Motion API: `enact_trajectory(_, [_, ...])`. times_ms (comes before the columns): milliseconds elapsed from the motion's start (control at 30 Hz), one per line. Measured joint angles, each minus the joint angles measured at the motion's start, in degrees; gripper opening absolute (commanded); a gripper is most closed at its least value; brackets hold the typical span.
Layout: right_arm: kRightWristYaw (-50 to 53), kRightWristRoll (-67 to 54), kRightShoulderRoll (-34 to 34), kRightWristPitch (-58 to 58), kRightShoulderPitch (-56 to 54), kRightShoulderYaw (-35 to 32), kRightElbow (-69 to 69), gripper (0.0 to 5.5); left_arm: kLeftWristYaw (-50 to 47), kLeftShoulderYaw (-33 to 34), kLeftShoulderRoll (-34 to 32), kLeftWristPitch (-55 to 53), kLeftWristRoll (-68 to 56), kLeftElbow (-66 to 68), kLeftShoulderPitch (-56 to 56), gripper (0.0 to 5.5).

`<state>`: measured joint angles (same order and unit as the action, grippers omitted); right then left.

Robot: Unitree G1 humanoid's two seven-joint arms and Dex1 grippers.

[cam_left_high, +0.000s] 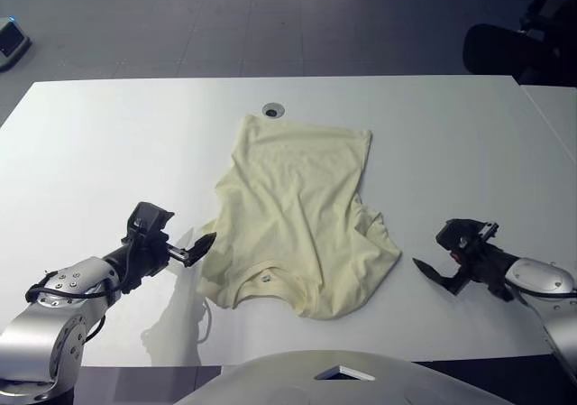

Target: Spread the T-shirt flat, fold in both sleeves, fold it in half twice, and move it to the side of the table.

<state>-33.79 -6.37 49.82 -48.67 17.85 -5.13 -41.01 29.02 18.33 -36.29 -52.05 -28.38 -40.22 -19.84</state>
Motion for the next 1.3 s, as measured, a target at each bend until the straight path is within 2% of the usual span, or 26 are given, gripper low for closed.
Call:
enact_trajectory(133, [1.44, -3.44, -4.46, -4.45, -7.44, -0.08, -3.00, 5.38, -0.82, -0.58, 0.31, 0.00, -0.07, -0.33, 0.13, 5.40])
enact_trajectory(300, [3.12, -3.57, -6.64, -5.46, -9.86, 7.94, -1.51, 5.38, -2.08, -2.11, 1.43, -0.03, -0.09, -0.74, 0.70, 5.40])
enact_trajectory(400, [3.51, -1.96, -6.64, -5.00, -9.75, 11.93, 0.15, 5.38, -2.43, -2.36, 1.44, -0.04, -0.08, -0.86, 0.77, 5.40])
enact_trajectory(500, [2.99, 0.69, -2.69, -1.64, -7.40, 13.72, 1.17, 5.38, -2.91, -2.34, 1.46, -0.15, -0.07, -1.18, 0.76, 5.40])
enact_trajectory(600, [2.42, 2.86, 2.78, 2.25, -3.00, 10.89, 1.37, 5.38, -3.41, -1.54, 1.46, -0.41, -0.09, -1.23, 0.42, 5.40])
enact_trajectory(767, [2.37, 4.67, 5.81, 3.24, 4.85, 3.44, 0.86, 5.38, -3.31, -1.16, 1.40, -0.46, -0.14, -1.20, 0.21, 5.40])
enact_trajectory(1000, [2.20, 5.25, 5.92, 2.86, 5.10, 3.22, 0.22, 5.38, -2.87, -2.48, -0.67, -1.31, 0.14, -1.23, -1.61, 5.40])
enact_trajectory(1300, [1.80, 5.69, 5.61, 2.41, 3.18, 4.17, 0.67, 5.38, -2.98, -7.76, -0.24, -2.67, -0.22, -2.28, -2.21, 5.40])
